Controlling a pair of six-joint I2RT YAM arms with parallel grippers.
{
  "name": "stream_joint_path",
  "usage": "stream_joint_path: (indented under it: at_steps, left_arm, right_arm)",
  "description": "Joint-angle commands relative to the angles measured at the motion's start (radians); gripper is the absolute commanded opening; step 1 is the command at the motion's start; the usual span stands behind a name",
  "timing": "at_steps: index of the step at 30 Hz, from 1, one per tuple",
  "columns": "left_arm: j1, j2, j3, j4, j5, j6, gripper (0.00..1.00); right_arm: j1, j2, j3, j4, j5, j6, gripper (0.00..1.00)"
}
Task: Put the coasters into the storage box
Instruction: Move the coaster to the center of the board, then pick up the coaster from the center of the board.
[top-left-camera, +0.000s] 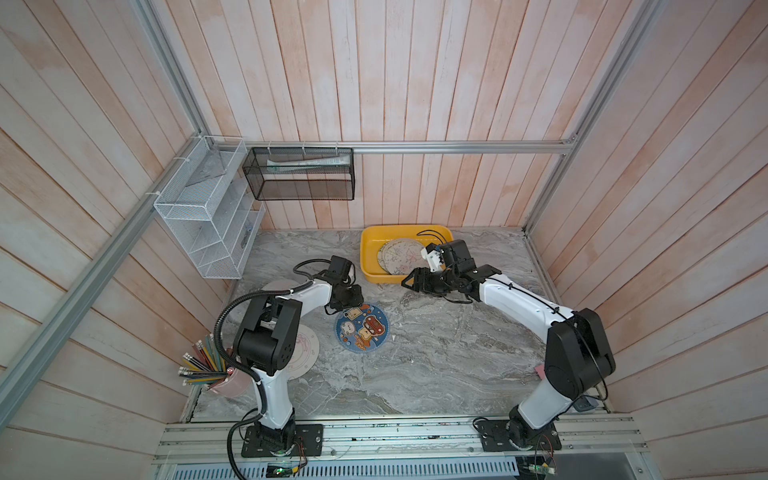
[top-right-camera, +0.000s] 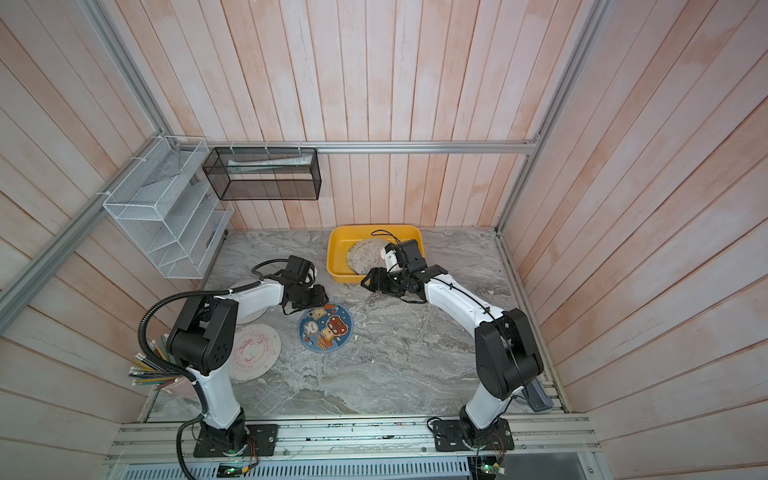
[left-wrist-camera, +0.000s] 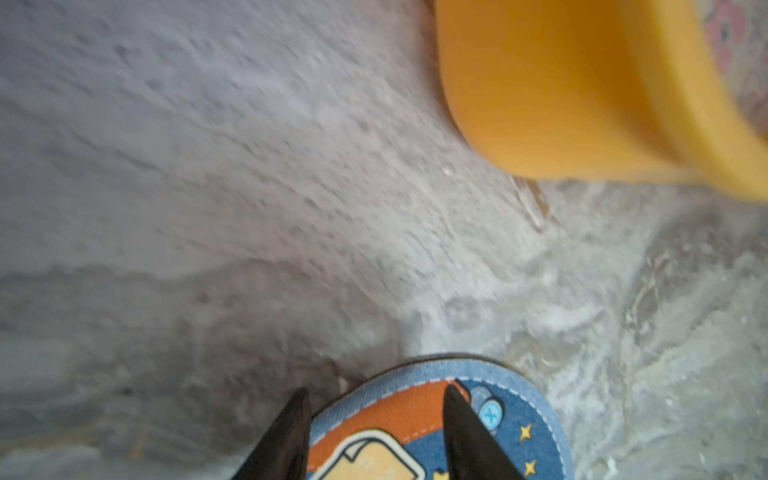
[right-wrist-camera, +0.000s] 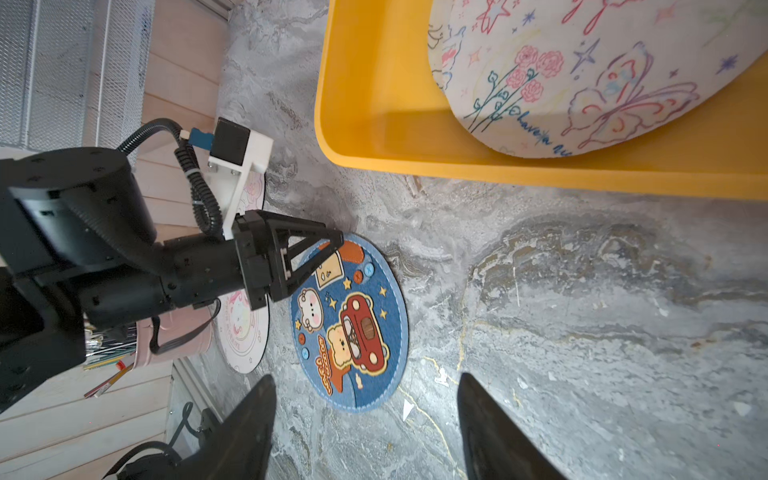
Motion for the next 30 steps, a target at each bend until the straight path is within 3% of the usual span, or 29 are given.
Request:
stream_joint_path:
  at_steps: [1,6,8,19,30]
  left_arm:
    - [-0.027,0.012,-0.081,-0.094,0.060,-0.080,0.57]
    - [-0.019,-0.117,-0.101,-0.091,-0.032,-0.095,0.83]
    - [-0.010,-0.169,-0.123,-0.099,-0.043,-0.097,0.87]
    - [-0.020,-0.326,-0.359,-0.127,-0.009,-0.132,0.85]
    - [-0.128,-0.299,-0.393,-0.093,0.046,-0.201,0.80]
  right_arm:
    - [0.021,-0.018,-0.026,0.024,-0.010,0.009,0.69]
    - [0.062,-0.002,-0.054,0.023,-0.006,0.008,0.69]
    - [0.082,0.010,-0.069,0.017,-0.004,0.004,0.70]
    - [0.148,0.053,-0.155,0.018,-0.013,0.000,0.71]
    - [0.161,0.110,-0.170,0.010,0.002,0.014,0.70]
